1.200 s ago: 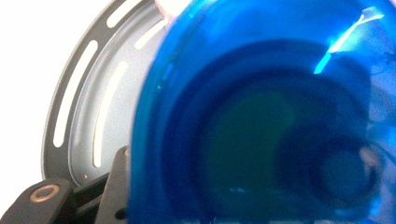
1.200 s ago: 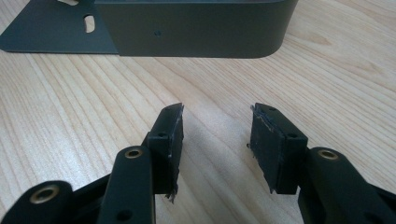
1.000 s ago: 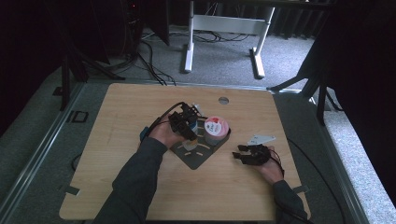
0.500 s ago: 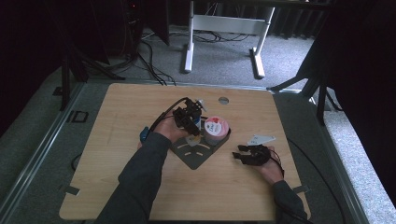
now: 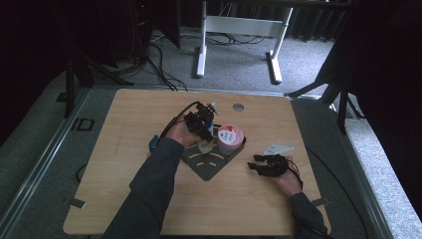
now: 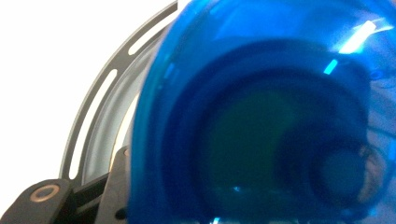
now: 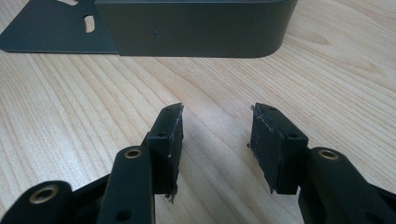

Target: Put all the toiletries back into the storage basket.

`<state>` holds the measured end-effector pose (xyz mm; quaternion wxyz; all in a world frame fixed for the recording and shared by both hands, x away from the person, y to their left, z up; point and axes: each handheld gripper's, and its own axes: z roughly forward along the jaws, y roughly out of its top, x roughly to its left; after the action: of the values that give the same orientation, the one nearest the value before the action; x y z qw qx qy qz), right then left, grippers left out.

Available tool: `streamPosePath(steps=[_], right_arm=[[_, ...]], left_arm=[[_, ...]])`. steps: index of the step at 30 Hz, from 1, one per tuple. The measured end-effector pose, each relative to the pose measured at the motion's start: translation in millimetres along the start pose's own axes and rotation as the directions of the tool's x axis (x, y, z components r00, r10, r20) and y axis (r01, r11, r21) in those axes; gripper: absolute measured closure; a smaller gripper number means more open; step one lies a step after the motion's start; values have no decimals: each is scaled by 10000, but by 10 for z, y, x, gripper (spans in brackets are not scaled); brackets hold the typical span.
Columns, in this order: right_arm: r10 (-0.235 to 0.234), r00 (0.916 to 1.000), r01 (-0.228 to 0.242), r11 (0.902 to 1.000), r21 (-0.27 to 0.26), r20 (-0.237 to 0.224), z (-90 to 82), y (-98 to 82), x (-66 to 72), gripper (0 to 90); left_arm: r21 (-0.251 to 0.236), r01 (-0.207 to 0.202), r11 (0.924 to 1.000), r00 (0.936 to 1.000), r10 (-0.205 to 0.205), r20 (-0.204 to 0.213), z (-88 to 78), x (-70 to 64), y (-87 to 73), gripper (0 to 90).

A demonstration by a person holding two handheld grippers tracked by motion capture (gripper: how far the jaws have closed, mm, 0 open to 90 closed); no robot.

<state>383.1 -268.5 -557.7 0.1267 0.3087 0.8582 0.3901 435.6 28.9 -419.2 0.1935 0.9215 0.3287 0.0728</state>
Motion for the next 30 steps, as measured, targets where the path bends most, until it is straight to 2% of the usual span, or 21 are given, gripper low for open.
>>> streamPosePath(steps=[4,7,15,22,30], right_arm=[[3,10000,-3,10000,4,-3,0,0,0,537],[-2,10000,2,10000,5,-9,-1,0,-1,537],[6,10000,-6,10000,12,-4,-1,1,0,537],[9,10000,-9,10000,8,-10,-1,1,-1,537],[-10,10000,10,10000,9,-12,0,2,-2,537]], left_arm=[[51,64,10000,10000,-64,28,22,37,52,555],[150,42,9999,9999,-40,-99,36,42,90,554],[-72,316,9995,9995,-316,-51,80,82,141,555],[-103,414,9991,9984,-417,-368,120,116,199,554],[-291,480,9984,9974,-495,-516,149,136,279,555]])
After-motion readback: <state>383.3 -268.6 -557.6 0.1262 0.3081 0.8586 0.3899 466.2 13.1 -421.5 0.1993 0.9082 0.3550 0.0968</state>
